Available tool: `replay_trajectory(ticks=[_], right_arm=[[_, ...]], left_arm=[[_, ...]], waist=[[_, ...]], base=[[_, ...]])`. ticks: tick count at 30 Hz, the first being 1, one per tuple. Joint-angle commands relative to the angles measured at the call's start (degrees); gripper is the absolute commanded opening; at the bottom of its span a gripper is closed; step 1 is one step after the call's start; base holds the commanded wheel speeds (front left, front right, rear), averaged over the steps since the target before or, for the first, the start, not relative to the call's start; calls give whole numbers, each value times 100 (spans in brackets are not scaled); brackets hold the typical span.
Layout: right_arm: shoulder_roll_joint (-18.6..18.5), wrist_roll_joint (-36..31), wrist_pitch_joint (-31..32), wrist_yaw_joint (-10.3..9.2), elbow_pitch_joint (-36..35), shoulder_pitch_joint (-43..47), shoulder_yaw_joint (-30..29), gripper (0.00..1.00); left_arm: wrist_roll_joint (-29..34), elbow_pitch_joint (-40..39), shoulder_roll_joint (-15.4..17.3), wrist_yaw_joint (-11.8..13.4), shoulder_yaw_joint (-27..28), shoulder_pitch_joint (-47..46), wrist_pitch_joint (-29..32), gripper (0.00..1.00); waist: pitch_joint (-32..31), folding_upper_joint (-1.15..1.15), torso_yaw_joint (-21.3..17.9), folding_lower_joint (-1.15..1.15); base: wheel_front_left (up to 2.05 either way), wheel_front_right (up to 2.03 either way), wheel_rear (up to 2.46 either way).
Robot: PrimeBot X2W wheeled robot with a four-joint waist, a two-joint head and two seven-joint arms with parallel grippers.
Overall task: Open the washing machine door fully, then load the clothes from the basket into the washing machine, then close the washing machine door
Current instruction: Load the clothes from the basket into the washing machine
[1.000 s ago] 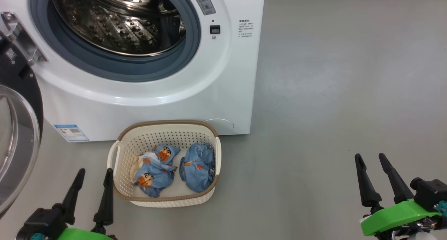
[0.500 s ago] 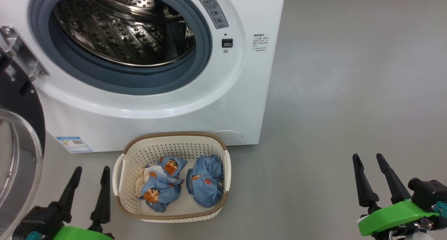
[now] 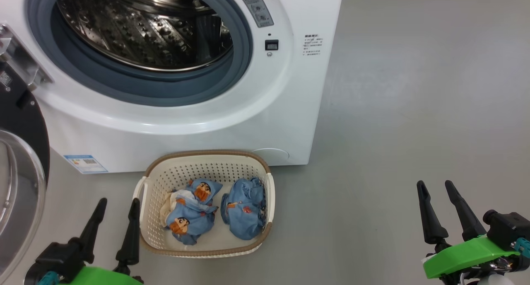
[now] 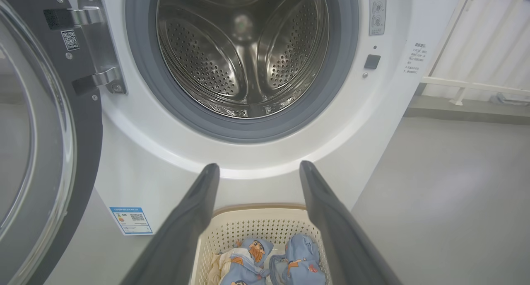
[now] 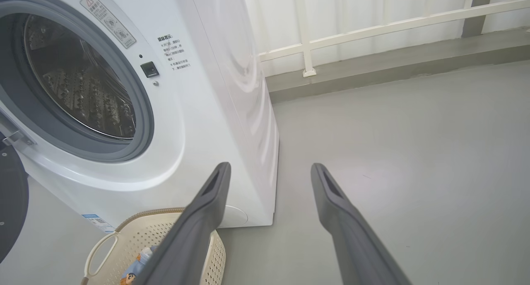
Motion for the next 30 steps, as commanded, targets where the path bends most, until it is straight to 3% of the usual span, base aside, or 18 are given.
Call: replay_trajectory(ticks=[1,18,30], right_arm=[[-58,-1,-71,32,-150,-113,101,100],[38,-100,-71,32,-333,-565,16,100],[128,-201,-71,32,-531,-1152,29,100]], left_arm=[[-53,-88,87,3,166,-274,-37,100],[-479,1108,-92,3,-525,-833,-37,100],[-1010,2507,48,3,-1646,-2173,-37,100]], waist=[[52,0,12,0],[1004,0,-13,0],[2091,0,-206,0]], base=[[0,0,0],[0,0,0],[0,0,0]])
